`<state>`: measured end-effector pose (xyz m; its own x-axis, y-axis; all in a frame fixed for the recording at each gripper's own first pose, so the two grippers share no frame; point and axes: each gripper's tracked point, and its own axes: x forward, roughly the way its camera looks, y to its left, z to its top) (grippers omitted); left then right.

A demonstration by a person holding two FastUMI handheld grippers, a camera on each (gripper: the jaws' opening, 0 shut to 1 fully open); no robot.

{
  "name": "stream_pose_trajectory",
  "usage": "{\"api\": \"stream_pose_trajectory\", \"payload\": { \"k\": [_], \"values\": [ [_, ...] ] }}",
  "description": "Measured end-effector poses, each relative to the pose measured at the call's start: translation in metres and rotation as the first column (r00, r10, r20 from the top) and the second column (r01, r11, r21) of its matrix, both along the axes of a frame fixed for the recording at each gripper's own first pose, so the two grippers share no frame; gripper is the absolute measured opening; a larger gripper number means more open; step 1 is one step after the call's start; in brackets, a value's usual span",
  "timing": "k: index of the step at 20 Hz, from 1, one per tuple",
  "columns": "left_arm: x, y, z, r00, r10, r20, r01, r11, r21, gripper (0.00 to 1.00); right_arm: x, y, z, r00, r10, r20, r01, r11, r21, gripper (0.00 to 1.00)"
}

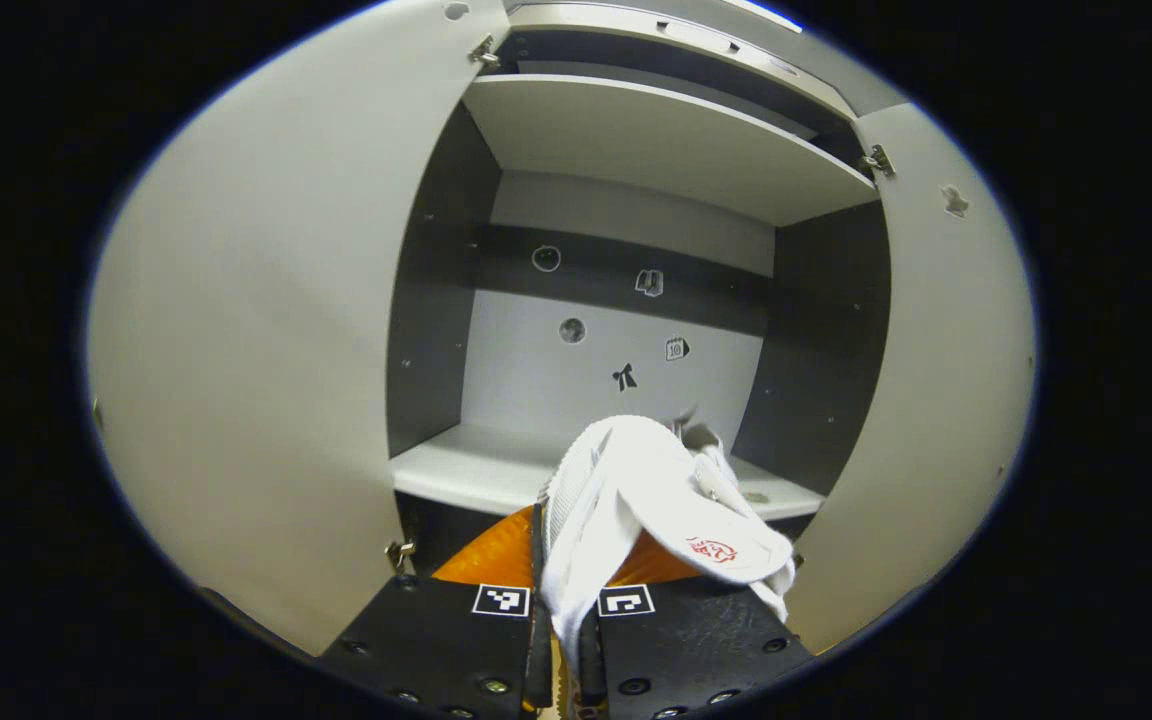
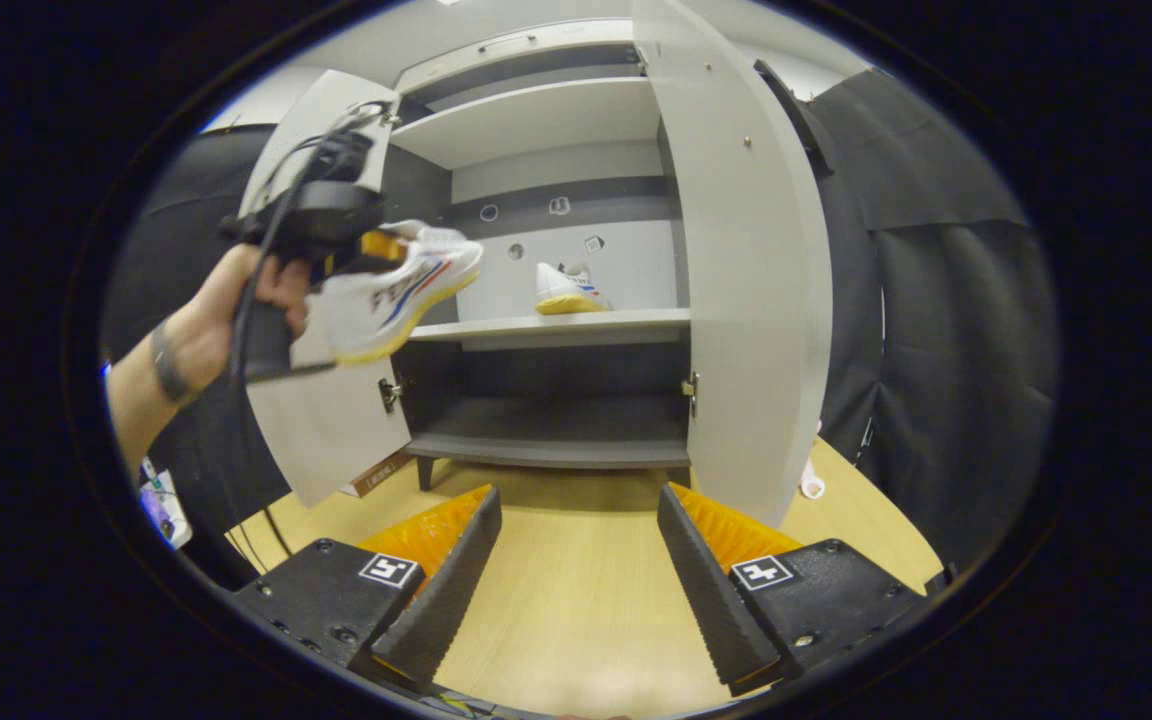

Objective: Grab one shoe with the right hand and put it into the shoe cabinet, grab the other shoe with the left hand and put it into the shoe cabinet; then close the right door with the right hand and the left door with the left hand.

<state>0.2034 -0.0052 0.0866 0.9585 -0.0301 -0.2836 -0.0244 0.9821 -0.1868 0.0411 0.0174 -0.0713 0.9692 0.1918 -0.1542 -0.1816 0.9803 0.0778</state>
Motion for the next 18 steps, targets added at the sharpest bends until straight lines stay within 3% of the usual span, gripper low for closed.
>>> {"api": "stream_pose_trajectory", "payload": {
  "k": [2, 4, 6, 8, 13, 14, 15, 17, 18],
  "values": [
    [0.048, -0.003, 0.011, 0.999, -0.003, -0.042, 0.003, 1.000, -0.016, 0.10, -0.002, -0.001, 0.001, 1.000, -0.008, 0.006, 0.008, 1.000, 0.003, 0.99],
    [0.092, -0.005, 0.011, 0.996, 0.009, -0.092, -0.007, 1.000, 0.025, 0.10, -0.006, -0.001, 0.000, 1.000, -0.016, 0.002, 0.016, 1.000, 0.006, 0.99],
    [0.125, 0.004, -0.013, 0.985, 0.060, -0.164, -0.049, 0.996, 0.072, 0.11, -0.011, -0.005, -0.001, 0.999, -0.037, -0.001, 0.037, 0.999, 0.017, 0.99],
    [0.151, 0.004, -0.043, 0.970, 0.062, -0.236, -0.045, 0.996, 0.079, 0.10, -0.012, -0.012, 0.003, 0.998, -0.064, 0.005, 0.063, 0.997, 0.034, 1.00],
    [0.183, 0.008, -0.082, 0.940, 0.079, -0.333, -0.040, 0.992, 0.121, 0.11, -0.020, -0.034, -0.008, 0.991, -0.129, -0.025, 0.130, 0.990, 0.057, 0.99],
    [0.185, 0.006, -0.086, 0.932, 0.070, -0.356, -0.029, 0.992, 0.120, 0.21, -0.020, -0.037, -0.011, 0.990, -0.139, -0.036, 0.141, 0.988, 0.061, 0.99],
    [0.186, 0.003, -0.089, 0.924, 0.056, -0.379, -0.014, 0.994, 0.111, 0.10, -0.021, -0.039, -0.014, 0.988, -0.144, -0.046, 0.147, 0.987, 0.066, 0.99],
    [0.187, 0.001, -0.093, 0.915, 0.037, -0.401, 0.003, 0.995, 0.098, 0.11, -0.022, -0.042, -0.016, 0.987, -0.150, -0.054, 0.154, 0.985, 0.077, 0.99],
    [0.189, 0.002, -0.094, 0.914, 0.035, -0.404, 0.003, 0.996, 0.093, 0.16, -0.022, -0.044, -0.016, 0.986, -0.154, -0.055, 0.158, 0.985, 0.074, 0.96]
  ]
}}
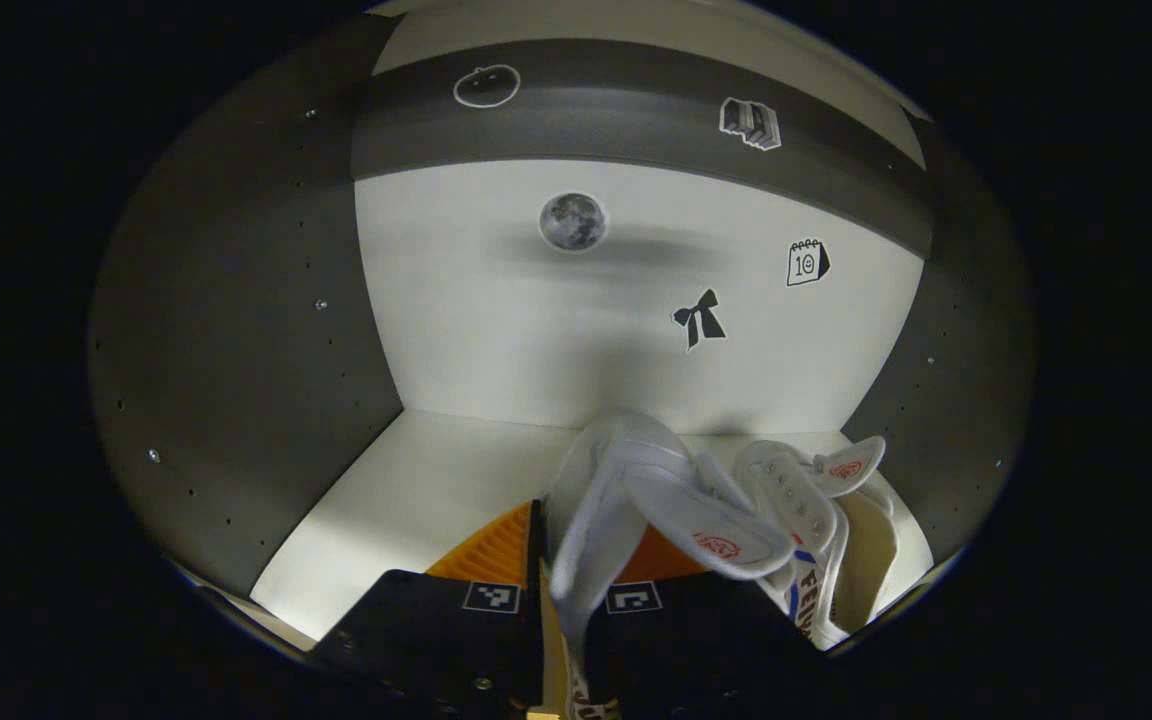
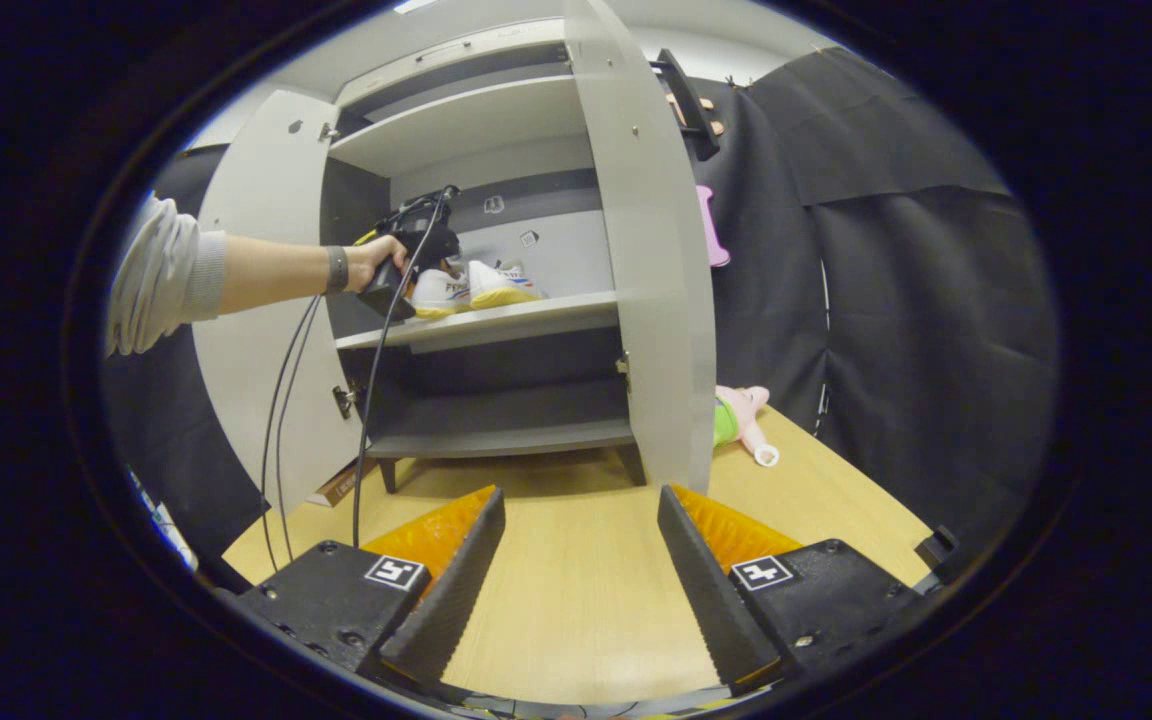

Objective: Grab one shoe with the right hand and put it into the shoe cabinet, grab the other shoe with the left hand and put it into the shoe cabinet; then close the right door with the right hand and the left door with the left hand.

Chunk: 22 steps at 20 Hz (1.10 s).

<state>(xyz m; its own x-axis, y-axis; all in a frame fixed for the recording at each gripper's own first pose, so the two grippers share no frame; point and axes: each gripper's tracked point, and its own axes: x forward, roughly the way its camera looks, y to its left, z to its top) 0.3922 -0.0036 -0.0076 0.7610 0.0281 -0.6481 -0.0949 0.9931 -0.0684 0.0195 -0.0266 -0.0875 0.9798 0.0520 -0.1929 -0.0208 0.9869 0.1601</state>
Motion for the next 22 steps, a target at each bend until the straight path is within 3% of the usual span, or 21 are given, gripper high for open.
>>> {"api": "stream_pose_trajectory", "payload": {
  "k": [1, 2, 3, 4, 5, 6, 7, 8, 9, 11, 12, 13, 15, 18, 22],
  "values": [
    [0.001, 0.001, -0.004, 1.000, 0.004, -0.009, -0.005, 1.000, -0.002, 0.20, 0.000, 0.000, 0.000, 1.000, -0.002, 0.001, 0.002, 1.000, -0.002, 0.96],
    [-0.002, 0.003, -0.005, 1.000, 0.012, -0.024, -0.012, 1.000, -0.007, 0.33, 0.001, -0.001, 0.001, 1.000, -0.002, 0.004, 0.002, 1.000, -0.002, 0.96],
    [-0.004, 0.002, -0.008, 0.999, 0.016, -0.043, -0.017, 1.000, -0.022, 0.22, 0.001, -0.001, 0.001, 1.000, 0.000, 0.005, 0.000, 1.000, -0.005, 0.96],
    [-0.004, -0.003, -0.008, 0.999, 0.009, -0.052, -0.012, 0.998, -0.054, 0.38, 0.002, -0.003, 0.000, 1.000, -0.003, 0.004, 0.003, 1.000, -0.010, 0.96],
    [-0.004, -0.001, -0.003, 0.999, 0.015, -0.041, -0.017, 0.998, -0.057, 0.31, 0.001, -0.003, -0.001, 1.000, -0.004, 0.001, 0.004, 1.000, -0.013, 0.96],
    [-0.004, -0.003, 0.000, 0.999, 0.006, -0.035, -0.009, 0.997, -0.081, 0.37, 0.001, -0.004, -0.002, 1.000, -0.003, -0.001, 0.003, 1.000, -0.011, 0.96],
    [-0.011, -0.006, 0.003, 0.999, 0.000, -0.052, -0.005, 0.995, -0.100, 0.36, 0.001, -0.005, -0.004, 1.000, -0.001, -0.004, 0.001, 1.000, -0.007, 0.96],
    [-0.016, -0.004, 0.007, 0.999, 0.002, -0.046, -0.007, 0.994, -0.106, 0.53, 0.000, -0.005, -0.003, 1.000, 0.001, -0.003, -0.001, 1.000, -0.004, 0.96],
    [-0.020, -0.005, 0.016, 1.000, -0.002, -0.028, -0.001, 0.993, -0.120, 0.42, 0.001, -0.005, -0.002, 1.000, 0.002, -0.003, -0.002, 1.000, -0.002, 0.96],
    [-0.029, -0.004, 0.042, 0.999, -0.005, 0.044, 0.011, 0.991, -0.137, 0.44, 0.000, -0.004, -0.003, 1.000, 0.010, -0.001, -0.010, 1.000, -0.003, 0.96],
    [-0.039, -0.002, 0.060, 0.996, -0.009, 0.087, 0.021, 0.990, -0.141, 0.60, -0.001, -0.003, -0.003, 1.000, 0.016, -0.001, -0.016, 1.000, -0.004, 0.96],
    [-0.050, -0.001, 0.076, 0.991, -0.016, 0.130, 0.035, 0.988, -0.151, 0.44, -0.001, -0.002, -0.002, 1.000, 0.023, 0.000, -0.023, 1.000, -0.005, 0.96],
    [-0.079, -0.005, 0.101, 0.978, -0.044, 0.206, 0.081, 0.981, -0.177, 0.44, -0.002, 0.001, -0.001, 0.999, 0.038, 0.006, -0.038, 0.999, -0.007, 0.96],
    [-0.143, -0.011, 0.130, 0.941, -0.095, 0.325, 0.162, 0.970, -0.184, 0.44, -0.005, 0.007, 0.002, 0.998, 0.063, 0.010, -0.063, 0.998, -0.022, 0.96],
    [-0.247, -0.008, 0.139, 0.842, -0.132, 0.523, 0.186, 0.981, -0.053, 0.44, -0.010, 0.014, 0.009, 0.995, 0.093, 0.027, -0.092, 0.995, -0.036, 0.96]
  ]
}}
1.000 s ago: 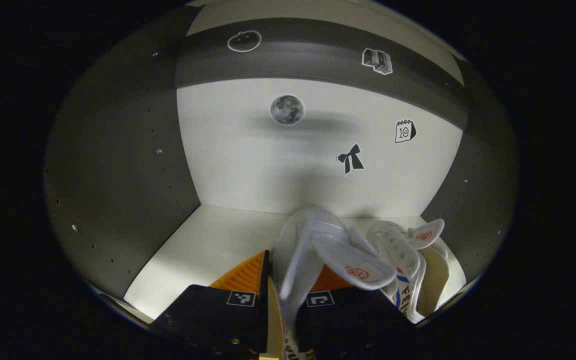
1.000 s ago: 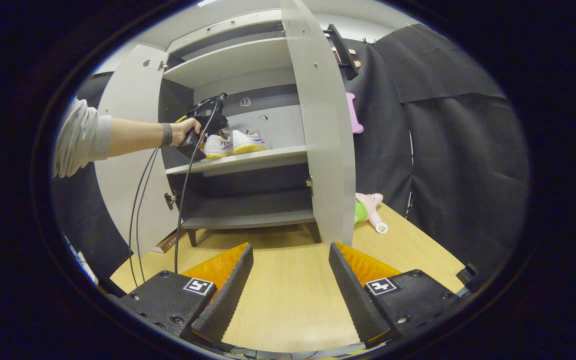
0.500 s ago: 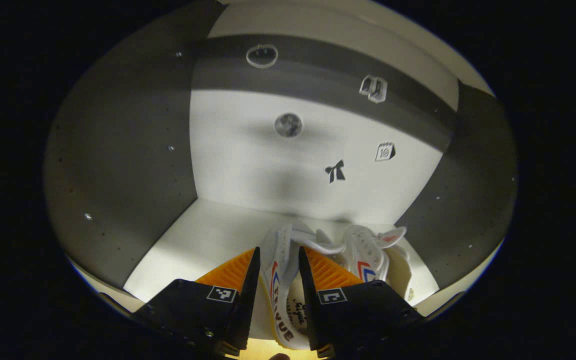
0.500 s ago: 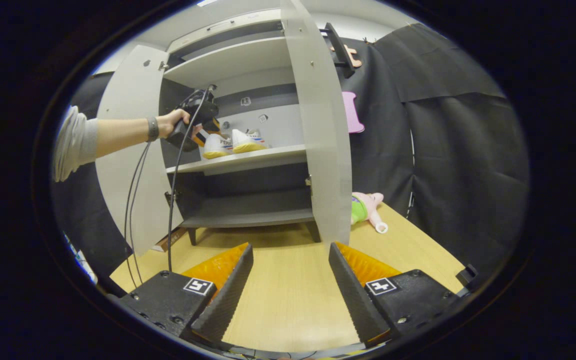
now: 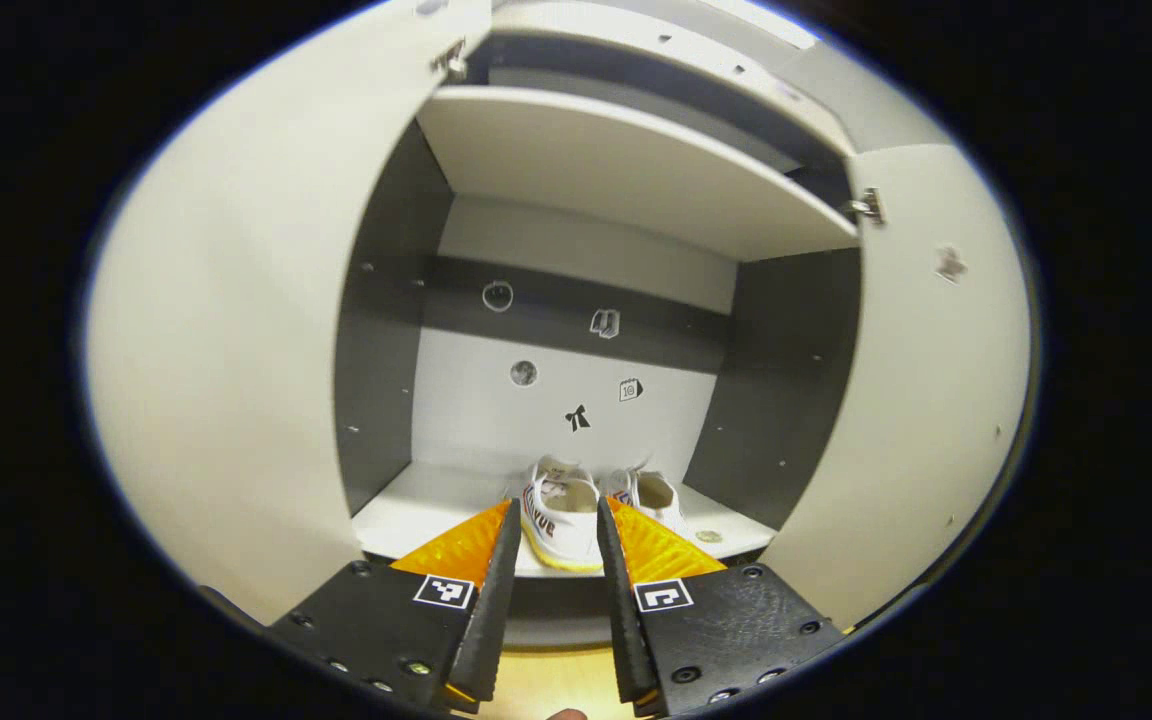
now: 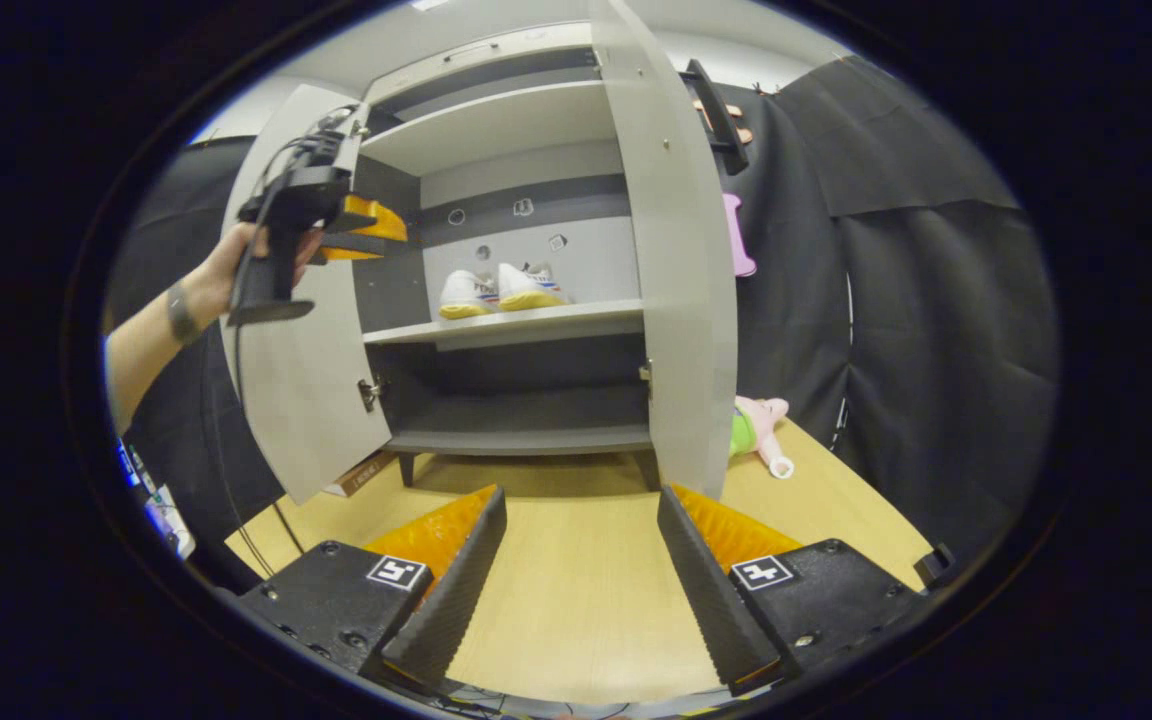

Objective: Grab one shoe with the right hand and put it into the shoe cabinet, grab the other shoe with the left hand and put it into the shoe cabinet; then close the right door with the right hand and the left door with the left hand.

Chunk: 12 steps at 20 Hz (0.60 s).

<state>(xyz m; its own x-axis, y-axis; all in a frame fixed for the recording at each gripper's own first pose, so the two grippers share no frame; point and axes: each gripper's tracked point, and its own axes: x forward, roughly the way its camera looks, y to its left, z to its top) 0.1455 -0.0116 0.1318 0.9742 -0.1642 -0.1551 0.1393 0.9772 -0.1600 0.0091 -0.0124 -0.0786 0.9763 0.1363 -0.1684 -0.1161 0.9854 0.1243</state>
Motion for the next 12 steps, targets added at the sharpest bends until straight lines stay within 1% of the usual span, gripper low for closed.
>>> {"api": "stream_pose_trajectory", "payload": {
  "k": [1, 2, 3, 4, 5, 6, 7, 9, 10, 12],
  "values": [
    [-0.027, 0.000, -0.007, 0.999, 0.001, 0.038, -0.002, 0.999, 0.039, 0.44, -0.002, 0.003, 0.001, 1.000, 0.009, 0.000, -0.009, 1.000, 0.000, 0.96],
    [-0.054, -0.001, -0.013, 0.997, 0.012, 0.073, -0.017, 0.997, 0.079, 0.27, -0.004, 0.006, 0.003, 1.000, 0.016, 0.004, -0.016, 1.000, 0.000, 0.96],
    [-0.080, -0.007, -0.023, 0.996, 0.014, 0.087, -0.023, 0.994, 0.104, 0.60, -0.007, 0.008, 0.004, 1.000, 0.020, 0.006, -0.020, 1.000, -0.001, 0.96],
    [-0.104, -0.014, -0.036, 0.996, 0.006, 0.083, -0.015, 0.994, 0.107, 0.66, -0.009, 0.010, 0.007, 1.000, 0.025, 0.014, -0.025, 1.000, -0.003, 0.96],
    [-0.129, -0.026, -0.052, 0.998, -0.018, 0.065, 0.012, 0.996, 0.091, 0.54, -0.013, 0.014, 0.010, 0.999, 0.033, 0.022, -0.032, 0.999, -0.008, 0.96],
    [-0.152, -0.042, -0.069, 0.997, -0.058, 0.045, 0.056, 0.997, 0.060, 0.59, -0.016, 0.016, 0.012, 0.999, 0.041, 0.028, -0.041, 0.999, -0.015, 0.96],
    [-0.173, -0.053, -0.083, 0.997, -0.077, 0.031, 0.076, 0.997, 0.031, 0.61, -0.019, 0.018, 0.012, 0.998, 0.046, 0.031, -0.046, 0.999, -0.022, 0.96],
    [-0.206, -0.065, -0.102, 0.997, -0.083, 0.003, 0.083, 0.997, 0.006, 0.69, -0.027, 0.021, 0.013, 0.998, 0.057, 0.032, -0.056, 0.998, -0.027, 0.96],
    [-0.217, -0.064, -0.109, 0.998, -0.059, 0.003, 0.059, 0.998, 0.031, 0.76, -0.032, 0.022, 0.013, 0.998, 0.059, 0.032, -0.059, 0.998, -0.027, 0.96],
    [-0.233, -0.055, -0.120, 1.000, 0.016, 0.008, -0.017, 0.995, 0.100, 0.82, -0.041, 0.023, 0.015, 0.997, 0.064, 0.037, -0.064, 0.998, -0.018, 0.96]
  ]
}}
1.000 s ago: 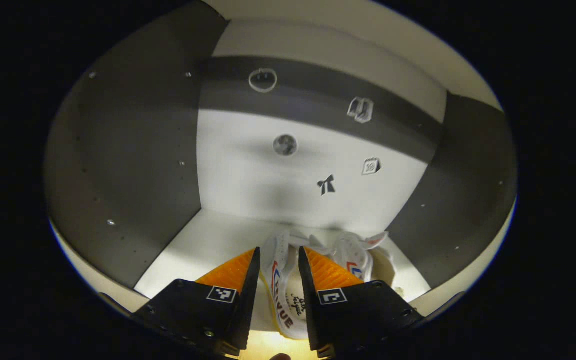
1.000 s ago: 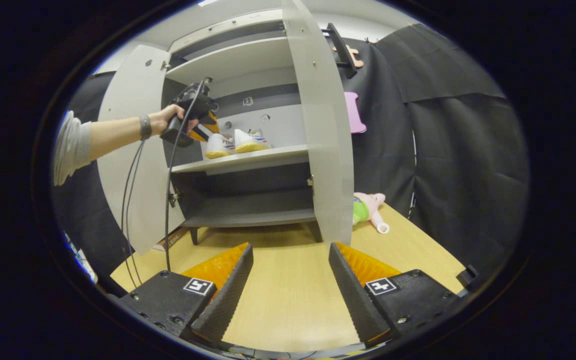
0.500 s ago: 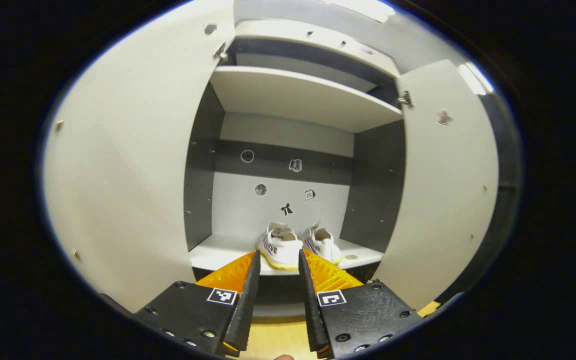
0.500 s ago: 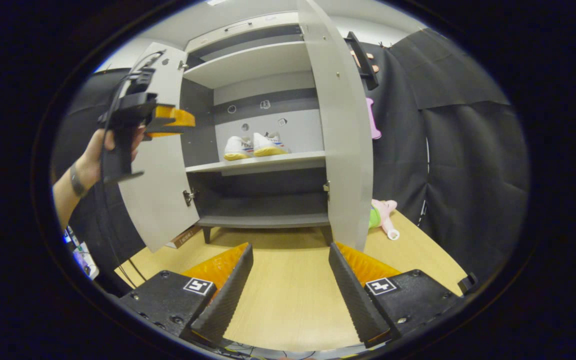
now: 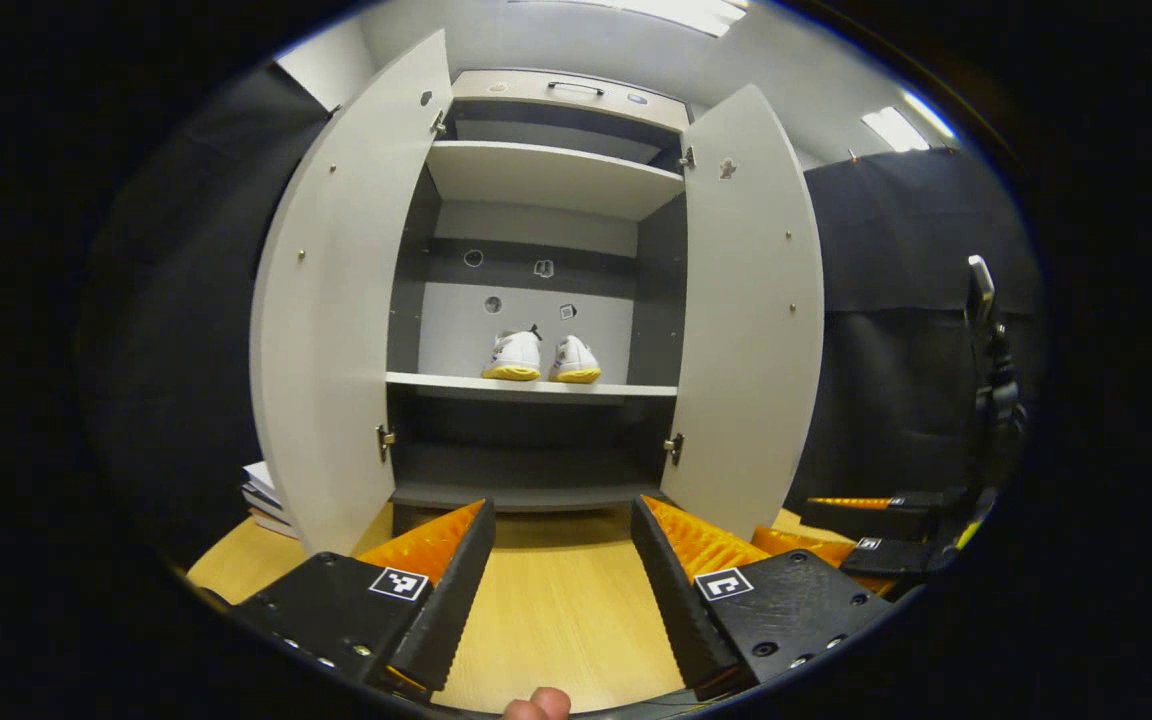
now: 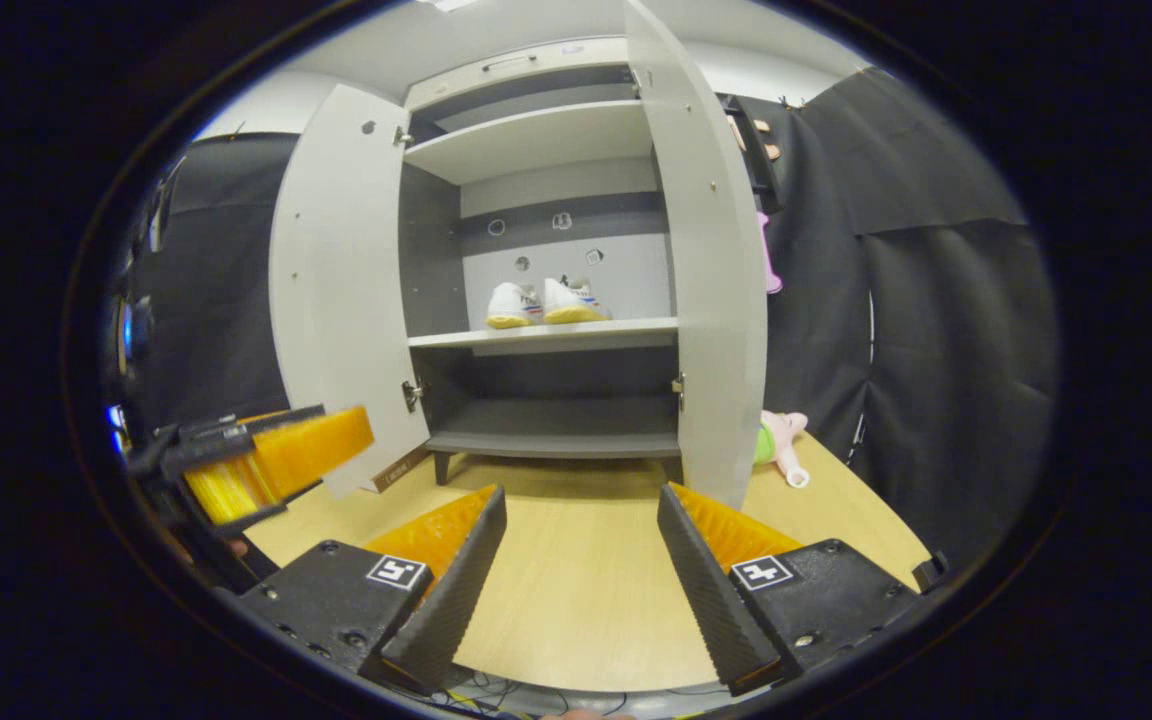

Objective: Grab one shoe with the right hand and put it into the shoe cabinet, grab the other shoe with the left hand and put it into the shoe cabinet; then close the right door with the right hand and the left door with the left hand.

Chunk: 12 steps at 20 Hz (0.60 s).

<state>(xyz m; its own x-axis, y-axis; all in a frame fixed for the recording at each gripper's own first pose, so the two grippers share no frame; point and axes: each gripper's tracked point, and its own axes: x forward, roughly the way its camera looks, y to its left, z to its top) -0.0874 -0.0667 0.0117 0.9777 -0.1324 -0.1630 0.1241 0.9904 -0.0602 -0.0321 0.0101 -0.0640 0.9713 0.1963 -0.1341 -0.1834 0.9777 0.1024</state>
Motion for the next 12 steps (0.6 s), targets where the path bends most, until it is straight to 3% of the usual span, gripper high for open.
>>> {"api": "stream_pose_trajectory", "payload": {
  "k": [3, 6, 12],
  "values": [
    [-0.013, -0.015, -0.007, 1.000, -0.011, 0.002, 0.011, 1.000, 0.011, 0.90, -0.011, -0.014, 0.007, 0.999, -0.036, 0.011, 0.036, 0.999, 0.001, 0.98],
    [-0.013, -0.018, -0.013, 0.999, -0.031, -0.004, 0.032, 0.999, 0.030, 0.90, -0.016, -0.063, 0.018, 0.990, -0.137, 0.029, 0.138, 0.989, -0.044, 0.97],
    [-0.008, -0.017, -0.031, 0.996, -0.034, -0.088, 0.030, 0.999, -0.045, 0.90, -0.009, -0.187, 0.058, 0.917, -0.393, 0.077, 0.395, 0.919, -0.012, 1.00]
  ]
}}
